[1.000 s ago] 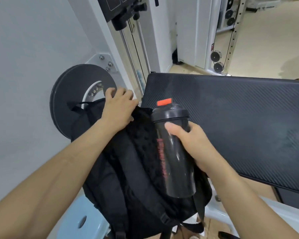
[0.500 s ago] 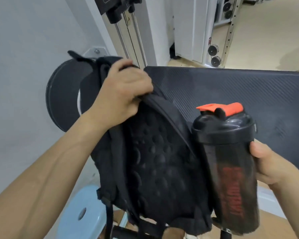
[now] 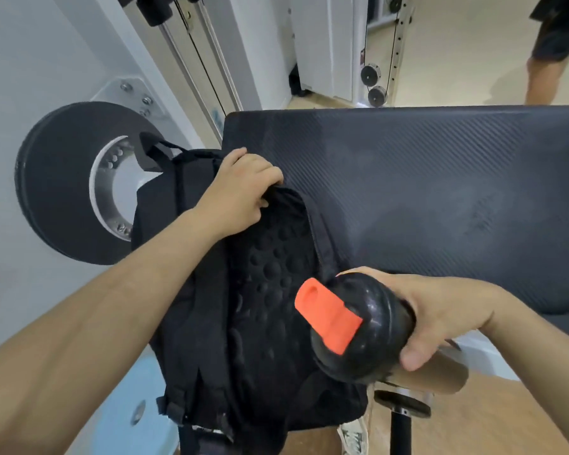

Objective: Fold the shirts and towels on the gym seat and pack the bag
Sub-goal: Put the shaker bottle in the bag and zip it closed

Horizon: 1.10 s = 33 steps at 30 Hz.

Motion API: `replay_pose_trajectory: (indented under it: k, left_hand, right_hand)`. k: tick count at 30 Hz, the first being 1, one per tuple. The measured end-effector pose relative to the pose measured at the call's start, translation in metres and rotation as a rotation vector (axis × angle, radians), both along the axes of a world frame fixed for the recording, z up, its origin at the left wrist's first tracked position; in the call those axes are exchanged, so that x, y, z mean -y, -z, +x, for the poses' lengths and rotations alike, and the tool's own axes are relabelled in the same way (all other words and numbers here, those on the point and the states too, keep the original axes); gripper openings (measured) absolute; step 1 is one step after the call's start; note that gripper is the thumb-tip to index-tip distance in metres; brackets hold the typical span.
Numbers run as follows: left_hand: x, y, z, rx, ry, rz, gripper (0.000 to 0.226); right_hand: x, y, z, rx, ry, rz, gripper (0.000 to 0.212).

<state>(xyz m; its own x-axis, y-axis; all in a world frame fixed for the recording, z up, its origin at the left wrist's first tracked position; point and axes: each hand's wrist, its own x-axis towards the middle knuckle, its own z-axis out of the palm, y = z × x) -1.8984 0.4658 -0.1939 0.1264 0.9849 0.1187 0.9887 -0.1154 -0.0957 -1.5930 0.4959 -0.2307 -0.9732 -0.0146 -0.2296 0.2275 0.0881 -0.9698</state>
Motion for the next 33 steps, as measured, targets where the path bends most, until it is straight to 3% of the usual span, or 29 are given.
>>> replay_pose_trajectory:
  k: [2,4,7,10,13,14,15,16,17,19,22,24,26,27,30,33]
  left_hand:
    - [0.006,-0.004,0.011,0.074,0.042,0.014,0.051]
    - [0.017,-0.01,0.027,0.09,0.195,0.091,0.06]
    - [0.036,-0.003,0.054,-0.026,0.47,0.026,0.051]
    - [0.042,0.013,0.063,-0.063,0.455,-0.102,0.03]
    - [0.033,0.024,0.051,0.063,0.375,-0.102,0.026]
    - [0.029,0.027,0.049,0.09,0.359,-0.083,0.025]
    - [0.026,0.029,0.047,0.122,0.331,-0.042,0.022]
    - [0.024,0.03,0.048,0.16,0.287,0.028,0.017]
    - [0.025,0.028,0.049,0.191,0.237,0.106,0.013]
    - [0.033,0.025,0.057,0.203,0.229,0.178,0.014]
    - [0.049,0.024,0.075,0.191,0.364,-0.016,0.02]
    - [0.056,0.026,0.085,0.243,0.263,-0.15,0.023]
    - [0.061,0.027,0.092,0.339,0.136,-0.189,0.026]
    - [0.062,0.027,0.095,0.337,0.11,-0.191,0.031]
    - [0.062,0.03,0.108,0.094,0.125,-0.126,0.044]
    - [0.061,0.031,0.113,-0.098,0.092,-0.097,0.053]
  right_hand:
    - [-0.001,-0.001,-0.002,0.036,-0.024,0.154,0.086]
    - [-0.004,-0.001,0.0,0.043,-0.013,0.169,0.079]
    - [-0.009,-0.001,0.007,0.016,0.086,0.003,0.07]
    - [-0.017,-0.003,0.018,0.002,0.138,-0.211,0.071]
    - [-0.022,0.015,0.013,-0.124,0.264,-0.522,0.022]
    - [-0.021,0.029,0.014,-0.091,0.328,-0.612,0.046]
    - [-0.01,0.032,0.012,-0.129,0.383,-0.666,0.056]
    - [-0.004,0.035,0.021,-0.293,0.467,-0.628,0.047]
    - [-0.001,0.04,0.032,-0.305,0.659,-0.713,0.04]
    - [-0.001,0.071,0.036,-0.409,0.748,-0.894,0.056]
    - [0.01,0.089,0.035,-0.428,0.781,-0.962,0.058]
    - [0.015,0.078,0.027,-0.344,0.867,-0.975,0.058]
    - [0.012,0.07,0.016,-0.299,0.8,-1.062,0.061]
    - [0.01,0.066,0.013,-0.325,0.773,-0.996,0.061]
    - [0.01,0.048,0.01,-0.296,0.815,-0.949,0.072]
    - [0.007,0.04,0.002,-0.281,0.842,-0.92,0.07]
